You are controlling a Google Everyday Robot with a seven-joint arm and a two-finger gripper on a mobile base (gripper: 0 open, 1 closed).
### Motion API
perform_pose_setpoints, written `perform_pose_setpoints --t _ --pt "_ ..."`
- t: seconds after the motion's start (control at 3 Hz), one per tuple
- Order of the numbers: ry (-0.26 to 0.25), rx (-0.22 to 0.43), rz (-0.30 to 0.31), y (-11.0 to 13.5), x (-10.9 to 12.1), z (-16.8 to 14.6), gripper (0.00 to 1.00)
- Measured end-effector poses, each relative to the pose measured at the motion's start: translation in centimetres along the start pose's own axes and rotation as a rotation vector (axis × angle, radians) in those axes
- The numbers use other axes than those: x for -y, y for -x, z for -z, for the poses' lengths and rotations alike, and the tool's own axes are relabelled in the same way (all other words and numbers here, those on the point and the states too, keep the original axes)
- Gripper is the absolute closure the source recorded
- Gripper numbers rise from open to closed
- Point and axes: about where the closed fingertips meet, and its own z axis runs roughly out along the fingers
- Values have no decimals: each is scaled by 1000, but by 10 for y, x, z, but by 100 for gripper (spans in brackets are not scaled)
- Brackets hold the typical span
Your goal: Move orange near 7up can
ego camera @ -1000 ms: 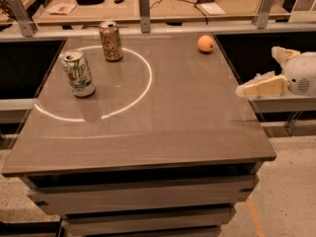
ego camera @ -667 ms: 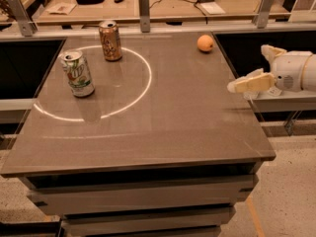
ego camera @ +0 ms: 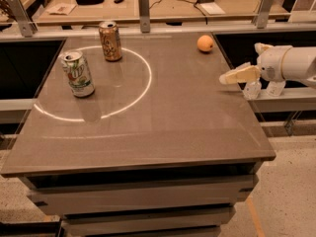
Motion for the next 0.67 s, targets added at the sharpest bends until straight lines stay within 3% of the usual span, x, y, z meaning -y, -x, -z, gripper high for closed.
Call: perform_pose_setpoints --t 0.67 --pt "-86 -61 -88 -1 35 -33 0"
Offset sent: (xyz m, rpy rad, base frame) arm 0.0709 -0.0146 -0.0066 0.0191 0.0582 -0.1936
